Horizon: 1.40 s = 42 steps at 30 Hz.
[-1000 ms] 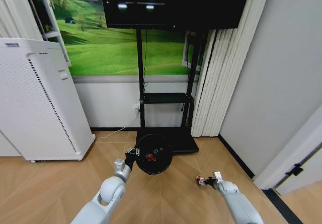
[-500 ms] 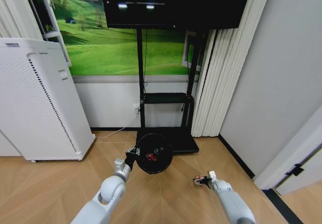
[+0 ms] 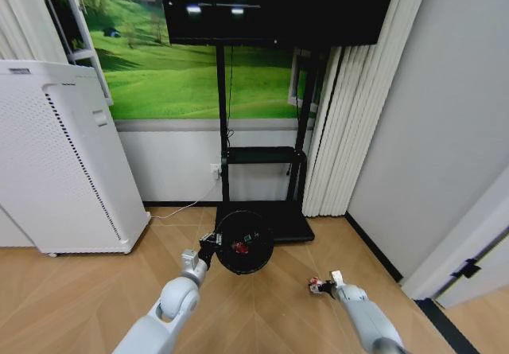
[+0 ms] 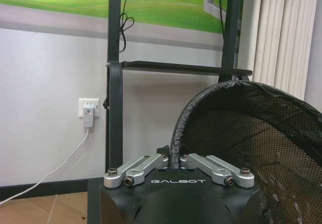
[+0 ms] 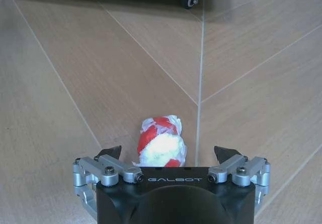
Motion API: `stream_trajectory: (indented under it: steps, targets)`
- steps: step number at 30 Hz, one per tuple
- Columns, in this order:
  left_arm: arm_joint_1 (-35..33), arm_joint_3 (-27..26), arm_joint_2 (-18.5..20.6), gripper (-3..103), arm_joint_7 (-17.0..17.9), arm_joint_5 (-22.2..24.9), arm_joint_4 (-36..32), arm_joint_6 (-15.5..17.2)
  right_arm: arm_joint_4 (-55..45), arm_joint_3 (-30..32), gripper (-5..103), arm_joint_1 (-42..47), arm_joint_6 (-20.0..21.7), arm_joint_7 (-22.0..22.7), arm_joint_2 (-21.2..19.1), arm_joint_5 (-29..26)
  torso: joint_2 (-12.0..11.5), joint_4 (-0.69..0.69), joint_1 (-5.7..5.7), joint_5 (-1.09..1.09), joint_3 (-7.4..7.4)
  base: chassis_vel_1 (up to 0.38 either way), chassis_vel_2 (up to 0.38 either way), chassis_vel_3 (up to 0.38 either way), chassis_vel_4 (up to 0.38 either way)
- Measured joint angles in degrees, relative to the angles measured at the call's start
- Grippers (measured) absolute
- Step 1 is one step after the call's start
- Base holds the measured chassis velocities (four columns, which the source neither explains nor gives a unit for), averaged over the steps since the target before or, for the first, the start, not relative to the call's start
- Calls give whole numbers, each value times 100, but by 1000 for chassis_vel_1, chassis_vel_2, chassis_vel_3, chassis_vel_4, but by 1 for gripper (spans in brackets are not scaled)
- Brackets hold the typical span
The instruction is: Pick up the trash bin and place the garbage on the floor into it.
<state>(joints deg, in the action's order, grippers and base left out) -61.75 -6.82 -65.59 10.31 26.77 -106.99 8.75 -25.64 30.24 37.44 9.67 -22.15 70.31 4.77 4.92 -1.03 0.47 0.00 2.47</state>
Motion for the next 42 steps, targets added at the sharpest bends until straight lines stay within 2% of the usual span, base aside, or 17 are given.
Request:
stream_trajectory:
  steps: [3, 5, 7, 8, 10, 12, 13, 16, 17, 20, 23, 30, 32, 36, 38, 40, 42]
  targets:
    - [36, 22, 2, 4, 33, 2, 4, 5, 21, 1, 97, -5, -17, -2, -6, 2, 0, 1, 0, 0, 0, 0, 0, 0, 0]
    - [74, 34, 15, 4, 66, 19, 4, 15, 21, 1, 88, -14, -22, -8, 1, 0, 0, 1, 0, 0, 0, 0, 0, 0, 0]
    - [79, 34, 17, 4, 70, 22, 4, 15, 21, 1, 88, -19, -23, -9, 4, -2, 0, 1, 0, 0, 0, 0, 0, 0, 0]
    - [82, 33, 19, 4, 76, 24, 0, 17, 21, -2, 77, -32, -25, -13, 10, -3, 0, 2, 0, 0, 0, 0, 0, 0, 0]
    - [76, 29, 20, 4, 77, 24, -5, 17, 22, -4, 77, -36, -28, -15, 12, -2, 0, 1, 0, 0, 0, 0, 0, 0, 0]
    - [34, 10, 26, 4, 77, 17, -32, 17, 22, -7, 66, -41, -36, -20, 19, -1, 0, 2, 0, 0, 0, 0, 0, 0, 0]
    - [34, 10, 26, 4, 77, 17, -32, 17, 22, -7, 66, -41, -36, -20, 19, -1, 0, 2, 0, 0, 0, 0, 0, 0, 0]
    - [-6, -14, 38, 4, 77, 4, -66, 17, -12, -7, 50, -31, -39, -22, 27, 1, 0, 2, 0, 0, 0, 0, 0, 0, 0]
    - [-6, -14, 38, 4, 77, 4, -66, 17, -12, -7, 50, -31, -39, -22, 27, 1, 0, 2, 0, 0, 0, 0, 0, 0, 0]
    - [-6, -16, 47, 4, 77, 3, -91, 17, -65, -6, 33, 4, -50, -22, 31, 17, 0, 1, 0, 0, 0, 0, 0, 0, 0]
    - [-4, -15, 47, 4, 82, 2, -102, 17, -98, -5, 27, 26, -60, -22, 25, 27, 0, 1, 0, 0, 0, 0, 0, 0, 0]
    - [-61, -17, 13, 4, 100, -38, -108, 17, -535, 7, 25, 309, -60, -20, -78, -156, 0, 3, 0, 0, 0, 0, 0, 0, 0]
    - [-66, -41, -52, 4, 112, -69, -91, 16, -1308, 17, 25, 868, 137, -22, -279, -635, 0, 2, 0, 1, 0, 0, 0, 0, 0]
    - [-53, -54, -152, 4, 134, -93, -42, 14, -2037, 107, 25, 1386, 322, 12, -481, -1023, 0, -2, 0, 3, 0, 0, 0, 0, 0]
    - [-35, -73, -226, 4, 158, -97, -14, 13, -2605, 290, 25, 1750, 373, 115, -689, -1270, 0, -1, -1, -1, -1, 0, 0, 0, 0]
    - [-33, -79, -234, 4, 162, -97, -6, 13, -2681, 327, 25, 1803, 371, 143, -720, -1300, 0, -1, -1, -1, -1, 0, 0, 0, 0]
    - [-12, -173, -303, 4, 242, -75, 80, 13, -3290, 842, 25, 2195, 327, 323, -856, -1514, 0, 4, -1, 5, -1, 0, 0, 0, 0]
